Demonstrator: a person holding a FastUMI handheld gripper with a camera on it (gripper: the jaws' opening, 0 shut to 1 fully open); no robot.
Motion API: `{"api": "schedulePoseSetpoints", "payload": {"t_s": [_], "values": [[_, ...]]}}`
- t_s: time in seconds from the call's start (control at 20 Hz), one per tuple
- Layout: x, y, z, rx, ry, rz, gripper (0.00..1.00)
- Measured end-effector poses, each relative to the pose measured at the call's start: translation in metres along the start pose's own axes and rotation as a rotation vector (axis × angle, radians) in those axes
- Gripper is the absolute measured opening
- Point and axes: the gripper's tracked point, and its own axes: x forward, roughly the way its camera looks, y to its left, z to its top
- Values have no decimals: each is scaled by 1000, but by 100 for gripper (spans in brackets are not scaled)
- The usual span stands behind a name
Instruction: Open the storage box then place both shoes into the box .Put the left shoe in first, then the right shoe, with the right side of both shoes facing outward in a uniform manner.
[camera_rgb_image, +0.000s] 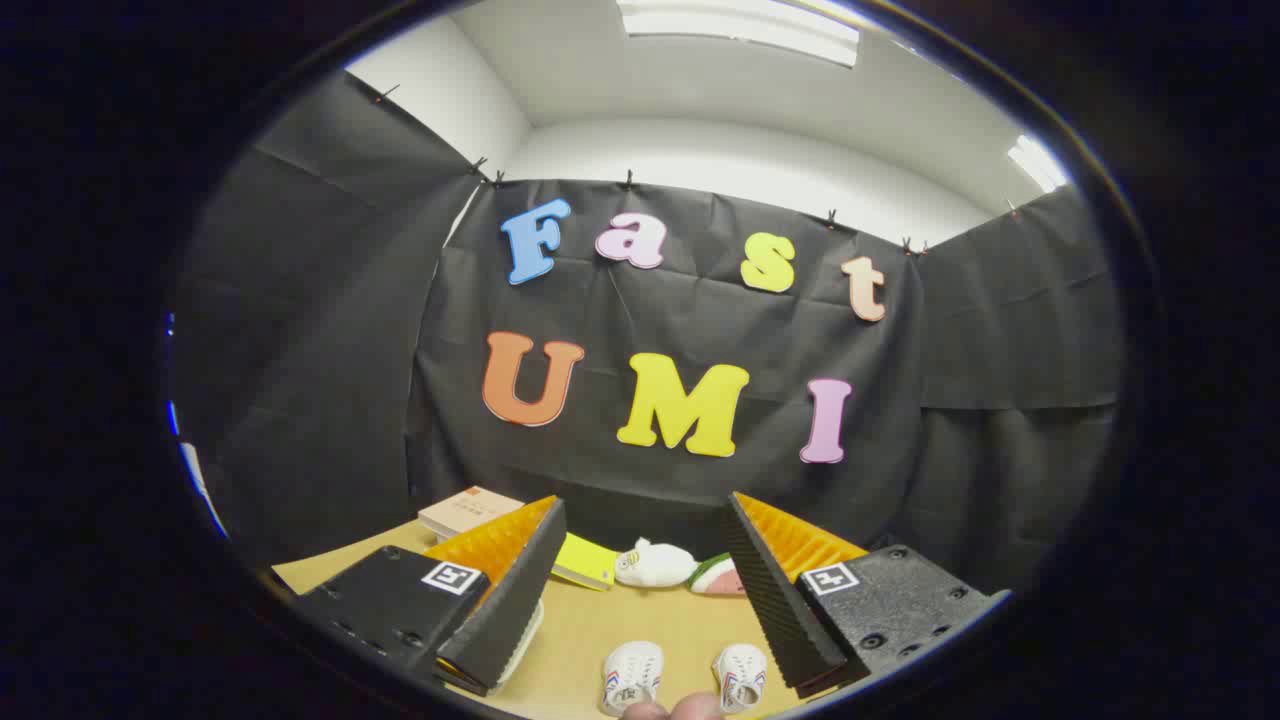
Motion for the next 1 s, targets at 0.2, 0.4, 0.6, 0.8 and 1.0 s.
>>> {"api": "schedulePoseSetpoints", "payload": {"t_s": [0.2,0.4,0.6,0.8,1.0], "values": [[0,2,-3,-3,4,10,100],[0,3,-6,19,14,21,100],[1,-4,-9,23,13,22,100],[3,-11,-16,36,30,36,100],[8,-14,-27,54,56,77,100]]}}
